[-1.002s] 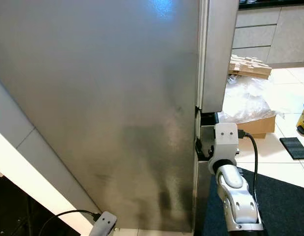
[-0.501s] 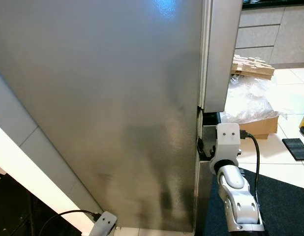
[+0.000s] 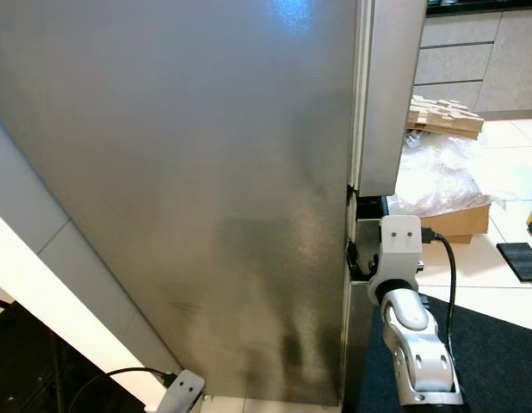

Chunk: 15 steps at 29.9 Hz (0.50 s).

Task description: Restocking fridge

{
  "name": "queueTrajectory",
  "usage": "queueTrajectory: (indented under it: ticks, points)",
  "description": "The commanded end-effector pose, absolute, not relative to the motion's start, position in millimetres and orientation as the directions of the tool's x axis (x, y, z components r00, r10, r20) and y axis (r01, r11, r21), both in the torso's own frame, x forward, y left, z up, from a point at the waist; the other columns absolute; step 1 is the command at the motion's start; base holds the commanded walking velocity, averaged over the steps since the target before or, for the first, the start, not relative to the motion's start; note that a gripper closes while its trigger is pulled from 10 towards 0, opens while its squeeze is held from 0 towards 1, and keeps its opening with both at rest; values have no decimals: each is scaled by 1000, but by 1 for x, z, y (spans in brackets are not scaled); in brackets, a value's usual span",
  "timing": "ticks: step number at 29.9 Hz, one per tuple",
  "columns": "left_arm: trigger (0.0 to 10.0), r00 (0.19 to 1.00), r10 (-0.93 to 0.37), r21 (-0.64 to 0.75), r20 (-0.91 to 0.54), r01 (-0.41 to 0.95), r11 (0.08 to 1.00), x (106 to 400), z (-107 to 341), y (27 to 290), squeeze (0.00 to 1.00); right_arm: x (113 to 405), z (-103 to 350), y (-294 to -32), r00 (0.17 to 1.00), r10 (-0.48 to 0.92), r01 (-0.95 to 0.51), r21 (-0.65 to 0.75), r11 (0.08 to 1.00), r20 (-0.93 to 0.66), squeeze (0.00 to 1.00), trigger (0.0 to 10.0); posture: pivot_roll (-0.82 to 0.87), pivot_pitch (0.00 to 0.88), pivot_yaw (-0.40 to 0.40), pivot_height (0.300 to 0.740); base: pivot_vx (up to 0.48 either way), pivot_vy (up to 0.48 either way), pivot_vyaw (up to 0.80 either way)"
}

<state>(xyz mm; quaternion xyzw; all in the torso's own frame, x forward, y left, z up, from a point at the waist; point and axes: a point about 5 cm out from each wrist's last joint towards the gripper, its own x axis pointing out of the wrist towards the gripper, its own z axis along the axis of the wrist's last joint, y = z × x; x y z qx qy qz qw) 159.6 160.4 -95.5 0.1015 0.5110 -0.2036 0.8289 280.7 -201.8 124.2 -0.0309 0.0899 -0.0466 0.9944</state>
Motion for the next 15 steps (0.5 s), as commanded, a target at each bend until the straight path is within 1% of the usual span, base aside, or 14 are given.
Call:
queueTrajectory:
  ticks: [1, 7, 15]
  points:
    - [10000, 387, -224, -29, -894, 450, 893, 157, -96, 165, 0, 270, 111, -239, 922, -301, 273, -144, 951, -243, 0, 10000, -173, 0, 123, 740, 0, 0, 0]
    - [10000, 370, -229, -36, -901, 461, 886, 153, -98, 164, 0, 267, 108, -239, 919, -299, 266, -157, 951, -256, 0, 10000, -173, 0, 116, 740, 0, 0, 0]
    - [10000, 368, -230, -36, -901, 464, 885, 153, -98, 164, 0, 266, 103, -235, 927, -241, 205, -151, 967, -288, 0, 10000, -172, 0, 116, 740, 0, 0, 0]
